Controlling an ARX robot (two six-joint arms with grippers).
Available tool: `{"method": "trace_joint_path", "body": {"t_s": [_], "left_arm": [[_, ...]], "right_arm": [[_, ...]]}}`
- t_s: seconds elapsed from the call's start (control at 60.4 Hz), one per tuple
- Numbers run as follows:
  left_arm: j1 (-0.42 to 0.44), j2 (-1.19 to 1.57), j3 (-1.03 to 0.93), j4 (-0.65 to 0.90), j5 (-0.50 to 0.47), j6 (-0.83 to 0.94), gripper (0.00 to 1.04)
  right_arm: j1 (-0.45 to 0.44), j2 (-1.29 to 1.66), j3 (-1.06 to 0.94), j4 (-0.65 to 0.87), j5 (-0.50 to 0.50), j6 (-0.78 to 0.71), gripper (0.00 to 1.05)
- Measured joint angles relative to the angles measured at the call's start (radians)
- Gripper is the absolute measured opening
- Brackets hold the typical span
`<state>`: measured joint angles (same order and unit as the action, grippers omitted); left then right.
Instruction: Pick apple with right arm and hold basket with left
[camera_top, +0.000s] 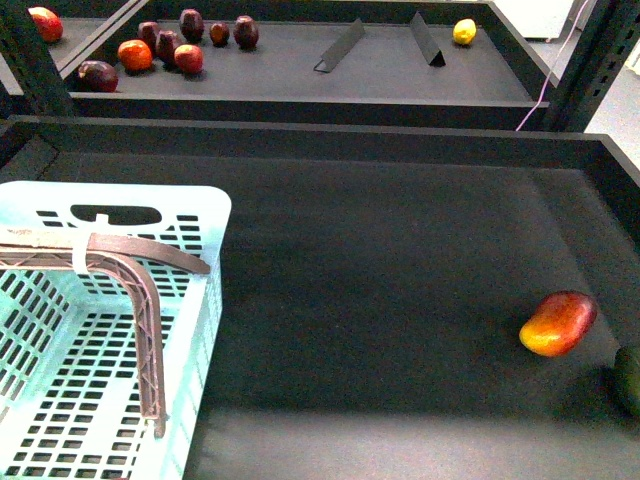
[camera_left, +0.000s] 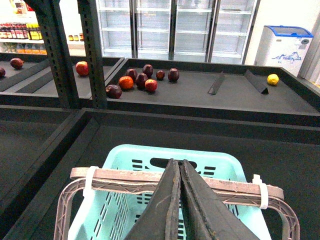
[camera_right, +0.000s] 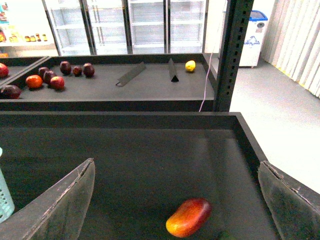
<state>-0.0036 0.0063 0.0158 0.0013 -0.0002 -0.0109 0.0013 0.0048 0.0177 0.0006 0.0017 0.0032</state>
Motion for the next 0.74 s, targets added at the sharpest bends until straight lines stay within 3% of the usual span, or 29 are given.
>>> {"method": "trace_joint_path", "body": {"t_s": [0.05,0.248,0.447,0.513,0.745], "left_arm": [[0.000,0.000,0.000,0.000,0.000,0.000,0.06],[0.000,0.000,0.000,0.000,0.000,0.000,0.42],[0.000,0.000,0.000,0.000,0.000,0.000,0.80],[0.000,0.000,0.000,0.000,0.000,0.000,0.99],[0.000,0.000,0.000,0.000,0.000,0.002,0.97]], "right_arm": [[0.000,0.000,0.000,0.000,0.000,0.000,0.96],[0.000,0.000,0.000,0.000,0.000,0.000,0.96],[0.000,0.000,0.000,0.000,0.000,0.000,0.96],[0.000,0.000,0.000,0.000,0.000,0.000,0.96],[0.000,0.000,0.000,0.000,0.000,0.000,0.96]]}}
